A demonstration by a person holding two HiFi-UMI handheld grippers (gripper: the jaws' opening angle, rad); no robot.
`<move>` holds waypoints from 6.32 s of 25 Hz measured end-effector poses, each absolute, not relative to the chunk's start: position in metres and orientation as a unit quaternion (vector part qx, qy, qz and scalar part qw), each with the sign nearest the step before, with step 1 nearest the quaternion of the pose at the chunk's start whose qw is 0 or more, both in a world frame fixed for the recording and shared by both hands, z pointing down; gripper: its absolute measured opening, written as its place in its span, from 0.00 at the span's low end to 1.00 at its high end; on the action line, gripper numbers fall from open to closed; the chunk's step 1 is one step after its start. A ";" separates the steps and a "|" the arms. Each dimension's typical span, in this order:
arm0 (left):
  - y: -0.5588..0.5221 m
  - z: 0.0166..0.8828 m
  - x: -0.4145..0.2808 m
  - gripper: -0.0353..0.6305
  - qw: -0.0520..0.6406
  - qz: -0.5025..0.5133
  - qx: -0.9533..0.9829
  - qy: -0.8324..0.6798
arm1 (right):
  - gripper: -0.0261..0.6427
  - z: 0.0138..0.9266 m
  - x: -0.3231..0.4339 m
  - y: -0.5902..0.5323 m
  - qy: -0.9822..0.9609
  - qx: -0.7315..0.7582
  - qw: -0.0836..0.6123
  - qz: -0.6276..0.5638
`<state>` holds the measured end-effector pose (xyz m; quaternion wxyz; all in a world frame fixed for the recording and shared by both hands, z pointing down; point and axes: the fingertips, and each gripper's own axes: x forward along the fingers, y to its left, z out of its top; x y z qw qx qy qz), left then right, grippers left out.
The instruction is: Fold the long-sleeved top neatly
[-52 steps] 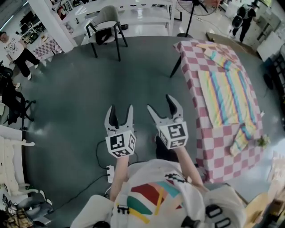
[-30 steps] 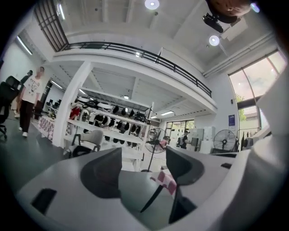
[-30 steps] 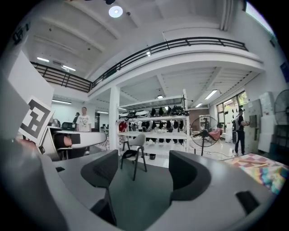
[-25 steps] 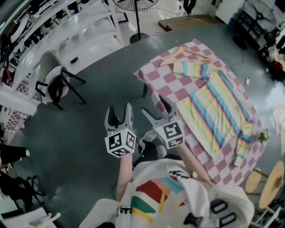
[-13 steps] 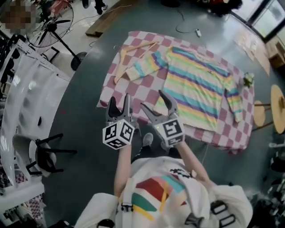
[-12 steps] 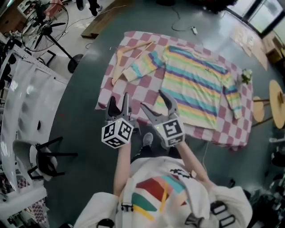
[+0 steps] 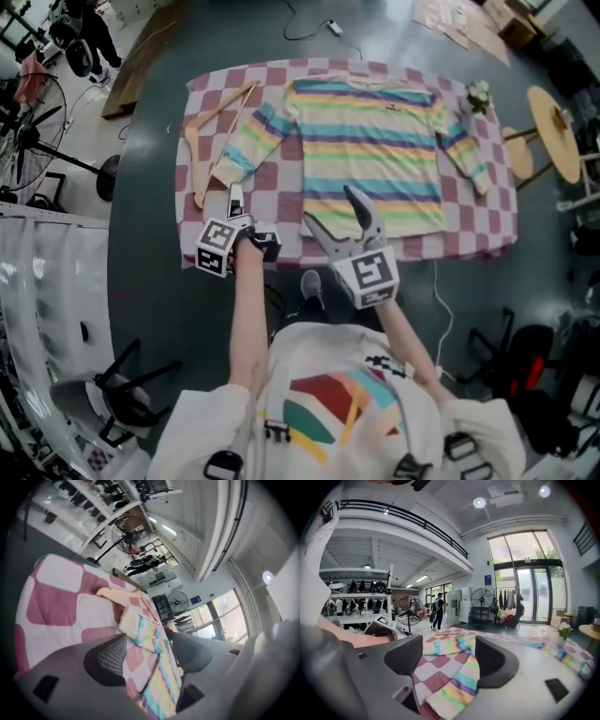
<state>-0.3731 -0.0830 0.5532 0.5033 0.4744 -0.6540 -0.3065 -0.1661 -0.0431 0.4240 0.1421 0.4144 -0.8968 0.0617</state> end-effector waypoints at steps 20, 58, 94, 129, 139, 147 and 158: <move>-0.122 0.630 -0.398 0.40 0.614 -0.327 0.310 -0.648 | 0.52 0.452 -0.152 -0.056 -0.875 0.439 0.179 0.097; -0.447 0.433 0.030 0.08 0.071 0.190 0.805 -0.558 | 0.52 0.475 0.154 -0.183 -0.848 0.486 0.138 0.161; -0.186 0.602 0.393 0.35 -0.286 0.393 0.871 0.071 | 0.52 0.537 0.381 -0.068 -0.652 0.708 0.109 0.248; -0.457 0.450 0.003 0.08 0.117 0.159 0.777 -0.598 | 0.52 0.507 0.229 -0.148 -0.787 0.560 0.163 0.201; -0.412 0.552 -0.124 0.09 0.248 0.170 0.686 -0.662 | 0.52 0.508 0.156 -0.170 -0.829 0.486 0.195 0.195; -0.381 0.583 -0.140 0.09 0.302 0.147 0.656 -0.676 | 0.52 0.511 0.145 -0.159 -0.826 0.490 0.204 0.189; -0.340 0.482 -0.191 0.24 0.184 0.117 0.687 -0.693 | 0.52 0.505 0.145 -0.141 -0.829 0.497 0.197 0.166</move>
